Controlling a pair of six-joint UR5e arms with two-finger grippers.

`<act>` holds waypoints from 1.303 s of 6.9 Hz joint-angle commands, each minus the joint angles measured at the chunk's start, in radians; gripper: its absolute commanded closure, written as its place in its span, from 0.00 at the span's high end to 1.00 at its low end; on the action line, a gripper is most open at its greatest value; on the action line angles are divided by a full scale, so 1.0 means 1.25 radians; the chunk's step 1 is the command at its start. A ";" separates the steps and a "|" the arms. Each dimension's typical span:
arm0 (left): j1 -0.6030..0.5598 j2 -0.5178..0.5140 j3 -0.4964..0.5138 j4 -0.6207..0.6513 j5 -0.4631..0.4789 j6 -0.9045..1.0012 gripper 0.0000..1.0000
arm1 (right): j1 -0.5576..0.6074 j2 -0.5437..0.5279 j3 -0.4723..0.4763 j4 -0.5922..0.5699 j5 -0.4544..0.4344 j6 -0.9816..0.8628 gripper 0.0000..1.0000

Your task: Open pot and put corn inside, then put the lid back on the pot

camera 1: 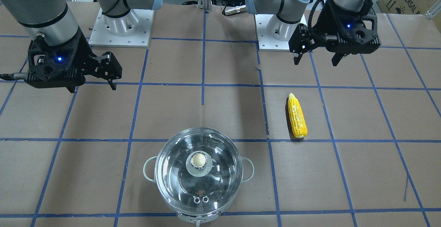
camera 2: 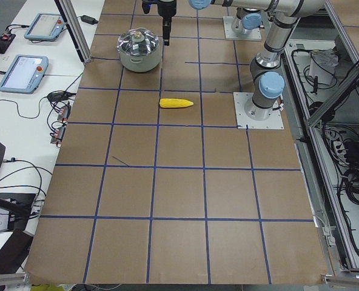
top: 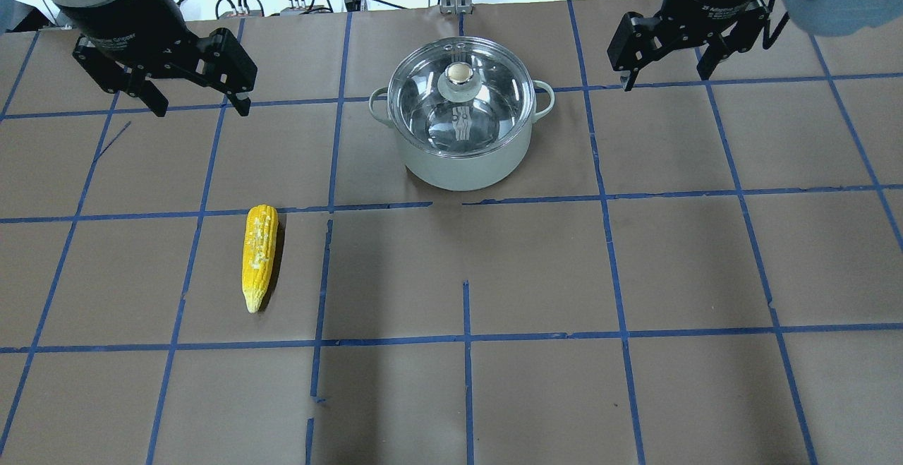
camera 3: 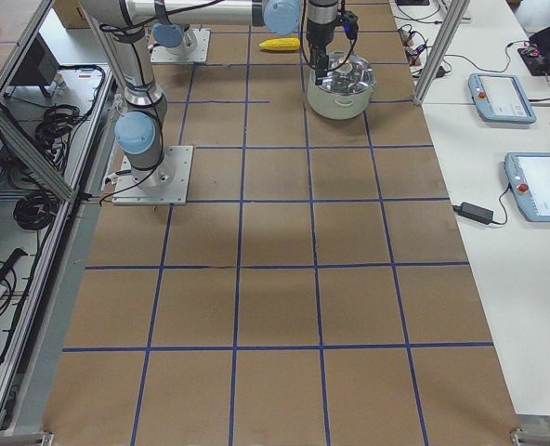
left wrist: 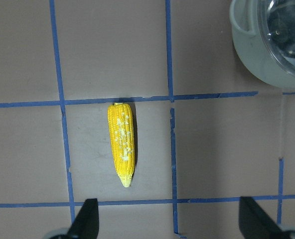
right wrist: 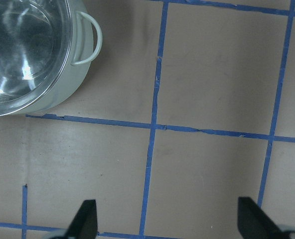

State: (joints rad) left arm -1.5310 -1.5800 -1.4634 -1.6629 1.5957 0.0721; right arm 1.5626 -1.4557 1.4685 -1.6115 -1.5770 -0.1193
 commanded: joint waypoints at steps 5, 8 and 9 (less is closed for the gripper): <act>0.002 0.000 0.000 -0.001 0.001 0.000 1.00 | 0.000 -0.001 0.002 -0.003 -0.001 0.001 0.99; 0.002 0.000 0.000 -0.002 0.001 0.000 1.00 | 0.061 0.013 -0.005 -0.035 0.000 0.040 0.99; 0.002 0.001 -0.001 -0.002 0.001 0.000 1.00 | 0.086 0.034 -0.014 -0.056 -0.007 0.058 0.99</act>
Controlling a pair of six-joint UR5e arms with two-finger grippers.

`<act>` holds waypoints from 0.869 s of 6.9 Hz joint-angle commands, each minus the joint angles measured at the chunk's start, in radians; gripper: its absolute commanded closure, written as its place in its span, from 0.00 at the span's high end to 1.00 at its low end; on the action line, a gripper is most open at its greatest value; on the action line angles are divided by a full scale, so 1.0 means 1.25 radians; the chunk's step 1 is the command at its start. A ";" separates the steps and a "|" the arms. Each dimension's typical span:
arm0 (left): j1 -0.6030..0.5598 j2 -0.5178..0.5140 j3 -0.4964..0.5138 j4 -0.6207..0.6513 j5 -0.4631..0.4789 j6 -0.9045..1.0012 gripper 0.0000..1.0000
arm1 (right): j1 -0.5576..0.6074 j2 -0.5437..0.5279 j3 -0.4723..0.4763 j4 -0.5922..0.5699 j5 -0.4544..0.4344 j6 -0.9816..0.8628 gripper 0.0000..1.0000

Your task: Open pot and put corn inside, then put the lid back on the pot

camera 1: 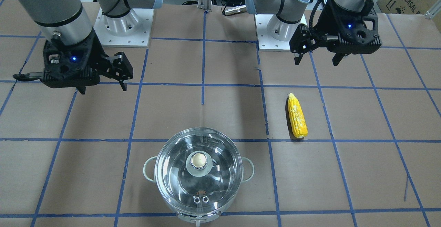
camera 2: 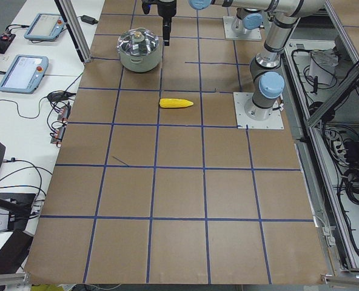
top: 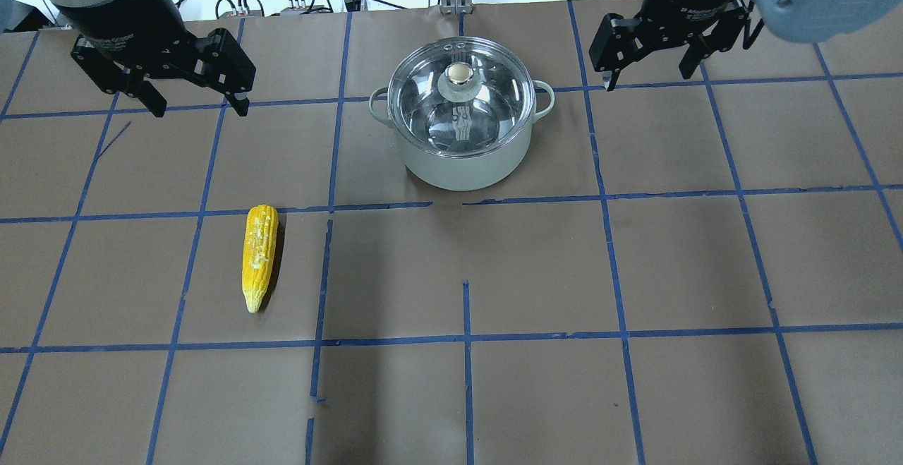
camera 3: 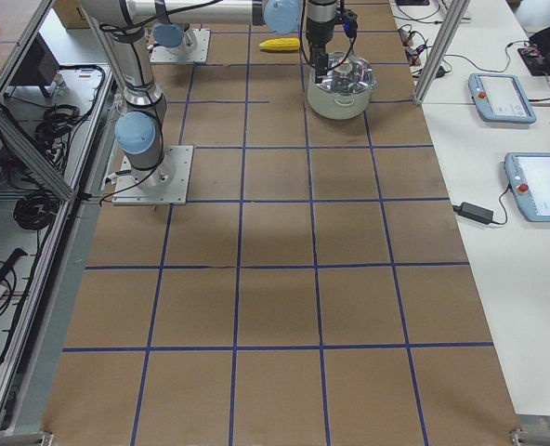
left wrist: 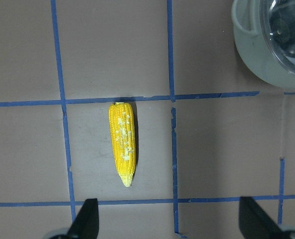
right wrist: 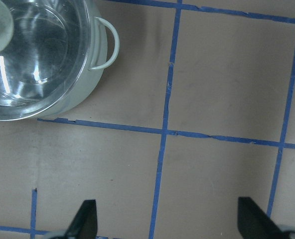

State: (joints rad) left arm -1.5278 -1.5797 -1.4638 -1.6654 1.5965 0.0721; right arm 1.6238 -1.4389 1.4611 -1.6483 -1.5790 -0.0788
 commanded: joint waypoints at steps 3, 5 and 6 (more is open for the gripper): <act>0.001 0.001 0.000 -0.002 0.000 0.000 1.00 | 0.075 0.100 -0.086 -0.044 0.005 0.087 0.99; 0.000 0.001 0.000 -0.003 0.000 0.001 1.00 | 0.112 0.204 -0.162 -0.042 0.004 0.112 0.99; 0.000 0.001 -0.001 -0.003 0.000 0.000 1.00 | 0.119 0.243 -0.187 -0.054 0.009 0.111 0.99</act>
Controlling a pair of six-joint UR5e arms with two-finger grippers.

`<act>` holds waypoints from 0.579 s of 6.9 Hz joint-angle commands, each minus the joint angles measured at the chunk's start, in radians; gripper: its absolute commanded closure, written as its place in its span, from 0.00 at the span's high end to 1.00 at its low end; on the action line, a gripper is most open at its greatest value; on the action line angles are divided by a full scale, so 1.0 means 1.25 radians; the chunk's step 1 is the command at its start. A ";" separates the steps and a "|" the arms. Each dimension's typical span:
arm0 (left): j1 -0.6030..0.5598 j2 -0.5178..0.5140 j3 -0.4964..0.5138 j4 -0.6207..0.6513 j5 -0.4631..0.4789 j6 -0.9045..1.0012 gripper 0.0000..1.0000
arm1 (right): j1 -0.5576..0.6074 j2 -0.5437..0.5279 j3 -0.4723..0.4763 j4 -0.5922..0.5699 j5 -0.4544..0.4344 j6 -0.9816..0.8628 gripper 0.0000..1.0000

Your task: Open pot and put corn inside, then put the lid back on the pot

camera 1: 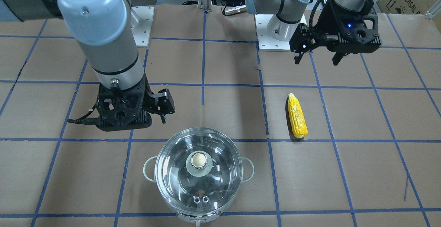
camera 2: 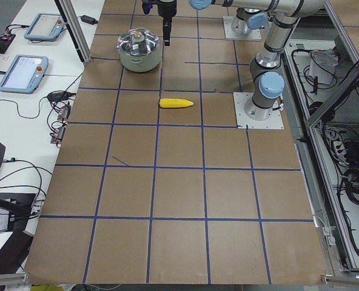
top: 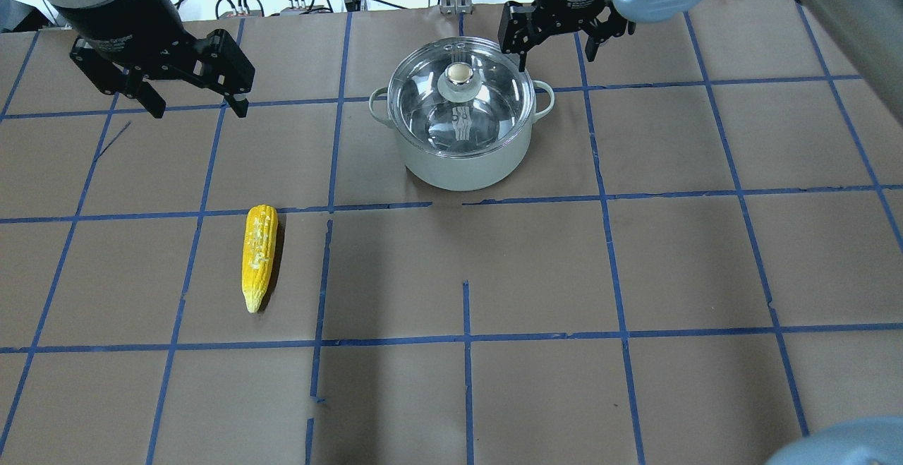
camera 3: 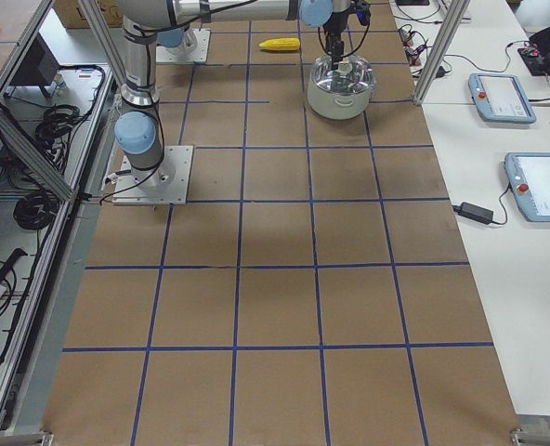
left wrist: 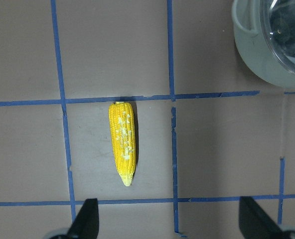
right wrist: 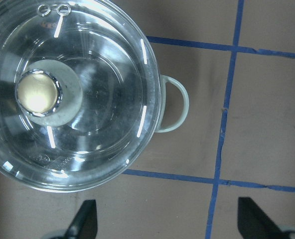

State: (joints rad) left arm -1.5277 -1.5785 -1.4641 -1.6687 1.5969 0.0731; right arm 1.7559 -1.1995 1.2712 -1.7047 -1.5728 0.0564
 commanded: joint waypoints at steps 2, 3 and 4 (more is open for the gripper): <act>0.000 0.000 -0.001 0.000 0.000 -0.001 1.00 | 0.027 0.125 -0.084 -0.018 0.016 0.004 0.98; 0.000 0.000 0.001 0.000 0.000 -0.001 1.00 | 0.042 0.149 -0.102 -0.024 0.018 0.004 0.98; 0.000 0.000 -0.001 0.000 0.000 -0.001 1.00 | 0.047 0.172 -0.108 -0.056 0.019 0.004 0.98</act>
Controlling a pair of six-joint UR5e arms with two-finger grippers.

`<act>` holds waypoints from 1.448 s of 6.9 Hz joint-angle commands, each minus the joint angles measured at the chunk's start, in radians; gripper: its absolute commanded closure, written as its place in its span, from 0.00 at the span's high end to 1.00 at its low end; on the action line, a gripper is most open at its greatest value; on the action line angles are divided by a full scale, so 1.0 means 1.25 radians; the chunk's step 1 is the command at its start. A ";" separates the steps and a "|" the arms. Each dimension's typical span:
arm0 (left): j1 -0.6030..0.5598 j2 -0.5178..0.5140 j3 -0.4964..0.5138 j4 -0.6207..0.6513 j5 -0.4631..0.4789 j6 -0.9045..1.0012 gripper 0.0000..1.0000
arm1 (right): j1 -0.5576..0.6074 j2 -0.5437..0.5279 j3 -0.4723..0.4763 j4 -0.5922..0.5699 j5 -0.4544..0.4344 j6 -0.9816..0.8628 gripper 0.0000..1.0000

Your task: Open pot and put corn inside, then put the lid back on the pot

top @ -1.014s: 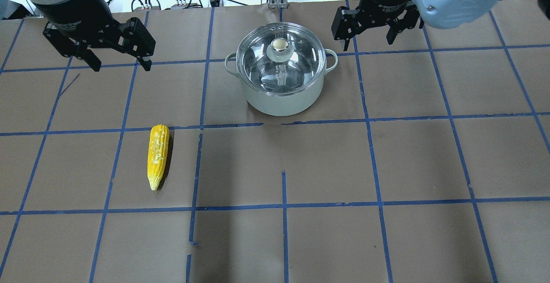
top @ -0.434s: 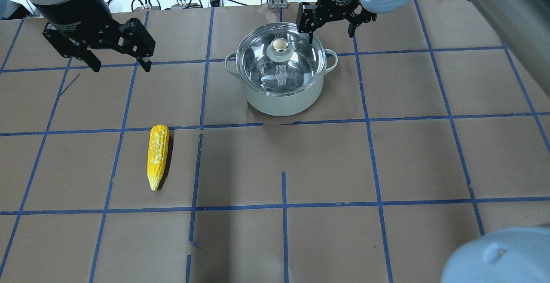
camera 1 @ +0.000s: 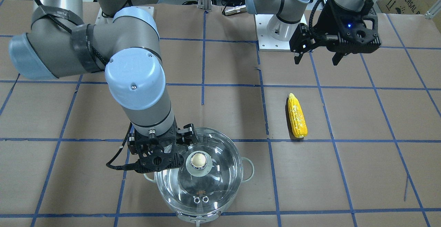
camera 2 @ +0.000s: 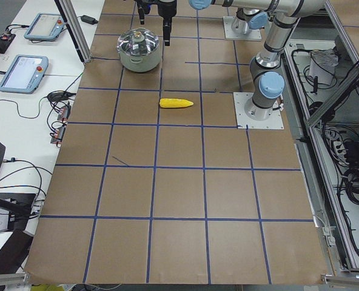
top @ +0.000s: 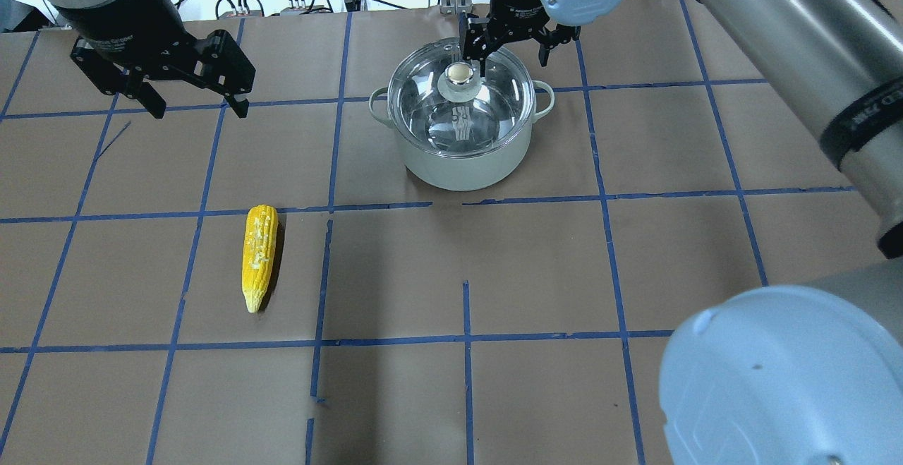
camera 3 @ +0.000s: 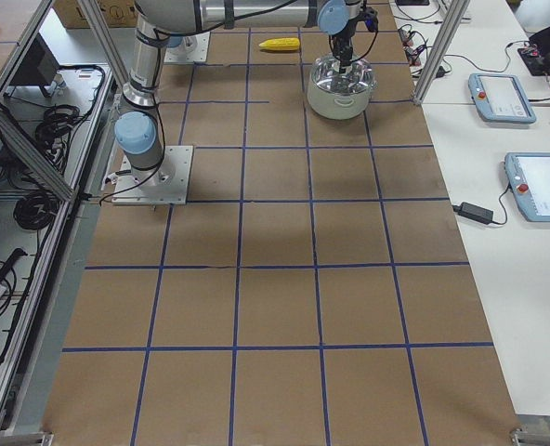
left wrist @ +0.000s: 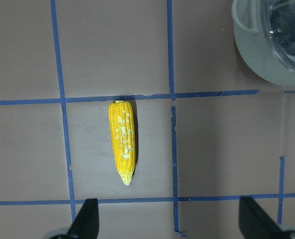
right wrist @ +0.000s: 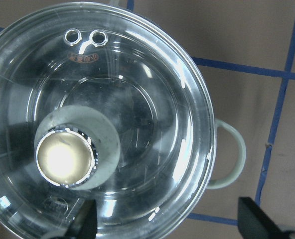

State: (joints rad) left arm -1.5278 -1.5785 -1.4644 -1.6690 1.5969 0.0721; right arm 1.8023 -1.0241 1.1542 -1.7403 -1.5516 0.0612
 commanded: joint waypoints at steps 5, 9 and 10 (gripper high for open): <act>0.001 0.000 0.000 0.000 0.000 0.001 1.00 | 0.039 0.087 -0.096 -0.042 0.026 0.000 0.97; 0.001 0.000 0.000 -0.001 0.000 0.001 1.00 | 0.041 0.093 -0.091 -0.042 0.023 -0.001 0.90; 0.001 0.000 0.000 -0.001 0.000 0.001 1.00 | 0.041 0.094 -0.090 -0.042 0.022 -0.006 0.82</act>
State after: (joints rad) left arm -1.5263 -1.5785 -1.4650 -1.6700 1.5969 0.0736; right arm 1.8530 -0.9080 1.0397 -1.7927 -1.5227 0.0592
